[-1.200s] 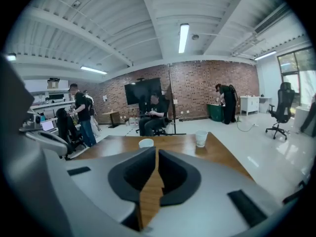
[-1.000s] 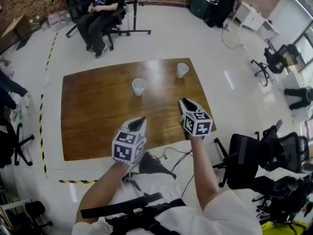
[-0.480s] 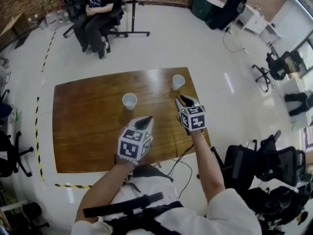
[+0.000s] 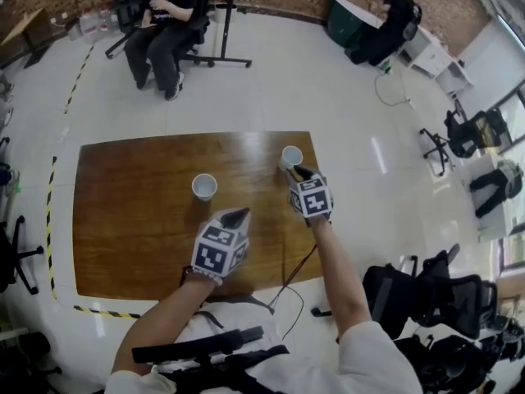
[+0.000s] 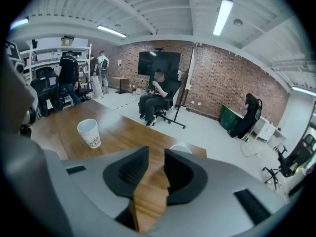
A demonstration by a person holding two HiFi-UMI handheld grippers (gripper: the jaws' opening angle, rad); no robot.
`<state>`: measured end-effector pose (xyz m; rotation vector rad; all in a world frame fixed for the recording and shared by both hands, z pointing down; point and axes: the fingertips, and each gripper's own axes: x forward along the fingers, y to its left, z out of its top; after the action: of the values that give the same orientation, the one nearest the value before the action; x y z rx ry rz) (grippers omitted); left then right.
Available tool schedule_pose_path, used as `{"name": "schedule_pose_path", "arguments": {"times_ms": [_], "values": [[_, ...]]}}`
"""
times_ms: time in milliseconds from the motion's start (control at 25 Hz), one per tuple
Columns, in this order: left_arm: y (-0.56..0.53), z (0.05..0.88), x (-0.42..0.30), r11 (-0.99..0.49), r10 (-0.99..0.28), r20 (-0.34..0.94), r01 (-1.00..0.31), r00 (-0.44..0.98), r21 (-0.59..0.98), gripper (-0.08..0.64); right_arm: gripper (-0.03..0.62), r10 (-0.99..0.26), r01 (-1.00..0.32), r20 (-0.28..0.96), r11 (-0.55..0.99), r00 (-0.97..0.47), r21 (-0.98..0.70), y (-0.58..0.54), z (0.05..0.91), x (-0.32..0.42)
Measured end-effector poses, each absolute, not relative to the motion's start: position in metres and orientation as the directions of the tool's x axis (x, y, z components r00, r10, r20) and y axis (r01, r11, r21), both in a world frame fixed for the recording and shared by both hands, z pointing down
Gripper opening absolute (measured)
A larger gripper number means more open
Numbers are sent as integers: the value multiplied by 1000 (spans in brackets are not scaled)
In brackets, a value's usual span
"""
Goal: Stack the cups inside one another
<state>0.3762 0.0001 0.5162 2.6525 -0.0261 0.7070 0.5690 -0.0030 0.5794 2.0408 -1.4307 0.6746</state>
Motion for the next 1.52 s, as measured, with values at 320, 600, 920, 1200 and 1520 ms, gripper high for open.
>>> {"name": "schedule_pose_path", "arguments": {"times_ms": [320,600,920,1200,1520], "values": [[-2,530,393,-917,88,518,-133,851,376,-2,129,-626,-954,721,-219,298,204,-23,606,596],[-8,542,404,-914,90,541,-147,837,379,-3,129,-587,-960,760,-166,278,224,-41,630,611],[-18,554,408,-903,80,566,-180,820,389,-2,112,-554,-965,791,-131,261,227,-52,651,620],[-22,565,413,-901,79,590,-196,803,387,-2,103,-529,-970,813,-123,244,211,-58,668,625],[-23,567,411,-896,74,597,-209,799,392,-2,68,-508,-970,827,-117,241,211,-57,676,624]]}}
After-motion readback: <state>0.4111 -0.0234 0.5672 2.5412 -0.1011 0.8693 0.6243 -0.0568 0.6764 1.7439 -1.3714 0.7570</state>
